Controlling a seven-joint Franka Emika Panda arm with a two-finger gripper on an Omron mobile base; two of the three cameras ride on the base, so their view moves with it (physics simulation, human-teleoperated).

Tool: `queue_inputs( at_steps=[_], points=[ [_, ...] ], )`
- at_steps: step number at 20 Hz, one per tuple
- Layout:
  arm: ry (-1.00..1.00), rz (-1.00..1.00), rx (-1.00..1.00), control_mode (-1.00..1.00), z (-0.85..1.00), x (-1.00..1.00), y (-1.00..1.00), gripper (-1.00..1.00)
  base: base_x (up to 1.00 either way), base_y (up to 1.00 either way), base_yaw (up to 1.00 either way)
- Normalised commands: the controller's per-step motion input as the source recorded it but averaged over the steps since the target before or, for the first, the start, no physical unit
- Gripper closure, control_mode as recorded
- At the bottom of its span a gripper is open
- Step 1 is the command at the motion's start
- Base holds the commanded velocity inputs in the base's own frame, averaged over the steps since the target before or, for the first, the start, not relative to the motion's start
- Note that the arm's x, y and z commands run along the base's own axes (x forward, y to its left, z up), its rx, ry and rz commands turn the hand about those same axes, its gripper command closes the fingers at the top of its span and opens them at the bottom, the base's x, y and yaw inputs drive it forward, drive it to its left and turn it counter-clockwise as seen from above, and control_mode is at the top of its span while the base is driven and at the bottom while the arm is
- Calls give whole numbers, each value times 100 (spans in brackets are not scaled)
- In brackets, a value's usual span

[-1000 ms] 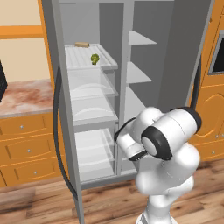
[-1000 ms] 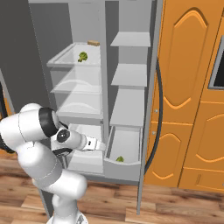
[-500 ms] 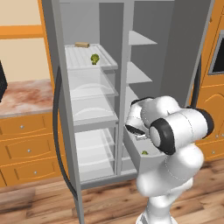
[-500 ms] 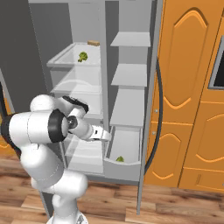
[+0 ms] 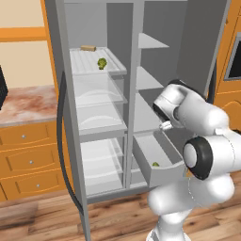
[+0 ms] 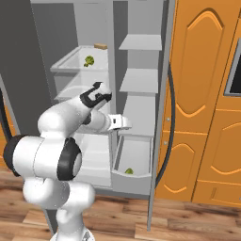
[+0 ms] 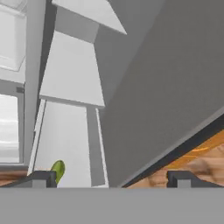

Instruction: Take the mango and broccoli from the fridge shelf and place them in the freezer drawer to begin freezing them.

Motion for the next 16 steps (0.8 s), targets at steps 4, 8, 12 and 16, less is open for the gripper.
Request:
queue_inputs(
  at_steps=[4,8,12,16],
  points=[
    [-3,2,-49,-100,38,-46,-26,-100,0,0,0],
    [-12,0,-45,-100,92,-63,-10,-100,0,0,0],
    [-12,8,-42,-100,100,-50,-12,-100,0,0,0],
    [-3,7,-32,-100,100,-55,-6,-100,0,0,0]
  ],
)
